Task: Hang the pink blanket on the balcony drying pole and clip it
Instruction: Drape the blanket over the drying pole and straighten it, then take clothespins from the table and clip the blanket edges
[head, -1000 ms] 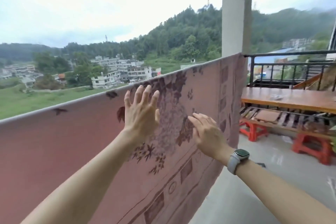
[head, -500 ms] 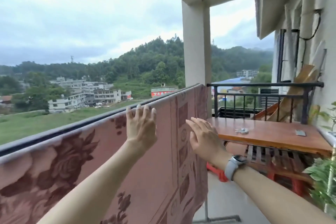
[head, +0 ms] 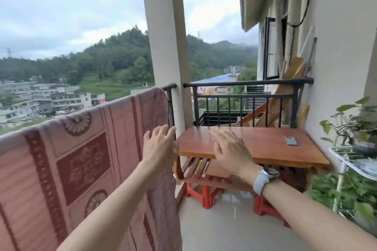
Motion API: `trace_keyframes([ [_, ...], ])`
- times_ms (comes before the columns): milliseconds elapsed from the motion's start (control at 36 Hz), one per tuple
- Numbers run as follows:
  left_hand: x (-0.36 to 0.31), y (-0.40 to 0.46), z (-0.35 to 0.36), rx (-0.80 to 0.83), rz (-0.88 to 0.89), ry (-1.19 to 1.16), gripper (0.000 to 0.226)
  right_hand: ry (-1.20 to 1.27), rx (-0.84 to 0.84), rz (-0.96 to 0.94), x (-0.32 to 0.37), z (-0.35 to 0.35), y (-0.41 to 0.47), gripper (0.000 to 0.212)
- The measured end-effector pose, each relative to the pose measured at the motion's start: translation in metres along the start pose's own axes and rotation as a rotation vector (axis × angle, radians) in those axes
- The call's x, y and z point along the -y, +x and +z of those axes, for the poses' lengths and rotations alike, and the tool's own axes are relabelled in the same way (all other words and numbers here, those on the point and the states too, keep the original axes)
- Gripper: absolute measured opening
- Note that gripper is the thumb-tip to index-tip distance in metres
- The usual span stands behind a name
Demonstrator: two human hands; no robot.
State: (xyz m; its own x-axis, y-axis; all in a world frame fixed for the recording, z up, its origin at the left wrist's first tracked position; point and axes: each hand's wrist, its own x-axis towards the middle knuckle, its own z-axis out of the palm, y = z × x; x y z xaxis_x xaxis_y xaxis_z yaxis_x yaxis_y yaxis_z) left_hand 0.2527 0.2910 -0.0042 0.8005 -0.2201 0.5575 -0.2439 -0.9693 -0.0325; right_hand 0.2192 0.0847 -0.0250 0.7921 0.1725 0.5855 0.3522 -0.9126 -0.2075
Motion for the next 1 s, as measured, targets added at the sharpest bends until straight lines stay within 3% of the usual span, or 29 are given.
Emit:
trace_keyframes([
  [417,-0.101,0.201,0.262,0.134,-0.029,-0.194,0.049,-0.017,0.211,0.12,-0.277,0.142,0.141,0.043],
  [583,-0.115,0.245,0.391,0.18,-0.144,-0.338,0.046,0.059,0.355,0.232,-0.366,0.23,0.181,0.044],
  [750,-0.119,0.297,0.511,0.415,-0.226,-0.359,0.045,0.183,0.464,0.421,-0.441,0.313,0.234,0.042],
  [1000,-0.124,0.353,0.632,0.617,-0.315,-0.406,0.043,0.239,0.713,0.503,-0.524,0.434,0.288,0.04],
])
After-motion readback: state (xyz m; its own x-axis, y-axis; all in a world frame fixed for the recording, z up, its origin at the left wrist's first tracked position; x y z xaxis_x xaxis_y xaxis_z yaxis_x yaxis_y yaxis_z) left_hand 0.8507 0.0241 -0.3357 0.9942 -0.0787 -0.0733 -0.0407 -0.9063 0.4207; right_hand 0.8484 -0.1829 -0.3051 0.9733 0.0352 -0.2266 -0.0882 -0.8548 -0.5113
